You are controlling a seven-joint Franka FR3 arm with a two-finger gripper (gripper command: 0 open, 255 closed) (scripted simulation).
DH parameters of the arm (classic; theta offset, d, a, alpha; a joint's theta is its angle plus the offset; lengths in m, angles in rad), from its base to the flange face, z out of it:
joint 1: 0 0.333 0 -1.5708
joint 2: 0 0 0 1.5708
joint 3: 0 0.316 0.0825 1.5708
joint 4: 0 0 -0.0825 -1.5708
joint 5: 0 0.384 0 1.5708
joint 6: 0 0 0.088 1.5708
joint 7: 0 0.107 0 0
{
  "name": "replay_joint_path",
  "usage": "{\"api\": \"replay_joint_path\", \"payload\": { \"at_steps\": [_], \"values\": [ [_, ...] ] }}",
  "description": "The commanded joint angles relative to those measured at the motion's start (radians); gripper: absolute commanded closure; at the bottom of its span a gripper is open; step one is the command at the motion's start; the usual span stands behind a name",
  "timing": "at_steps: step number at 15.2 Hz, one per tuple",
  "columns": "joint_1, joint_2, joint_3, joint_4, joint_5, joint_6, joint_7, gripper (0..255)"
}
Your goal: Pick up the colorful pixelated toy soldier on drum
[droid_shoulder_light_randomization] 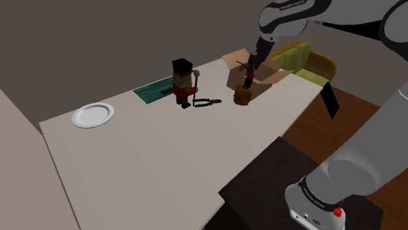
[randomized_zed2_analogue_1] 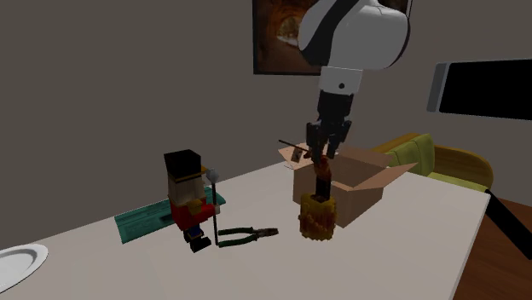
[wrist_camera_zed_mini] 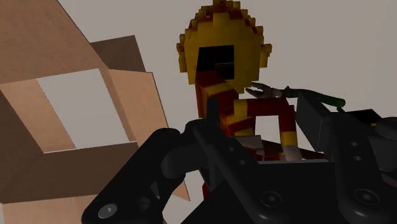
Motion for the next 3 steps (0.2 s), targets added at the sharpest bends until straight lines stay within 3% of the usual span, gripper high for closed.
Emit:
{"api": "replay_joint_path", "payload": {
  "at_steps": [1, 3],
  "values": [
    [0.001, -0.009, 0.000, 0.018, -0.005, -0.026, 0.005, 255],
    [0.001, -0.010, 0.000, 0.020, -0.006, -0.027, 0.006, 255]
  ]
}}
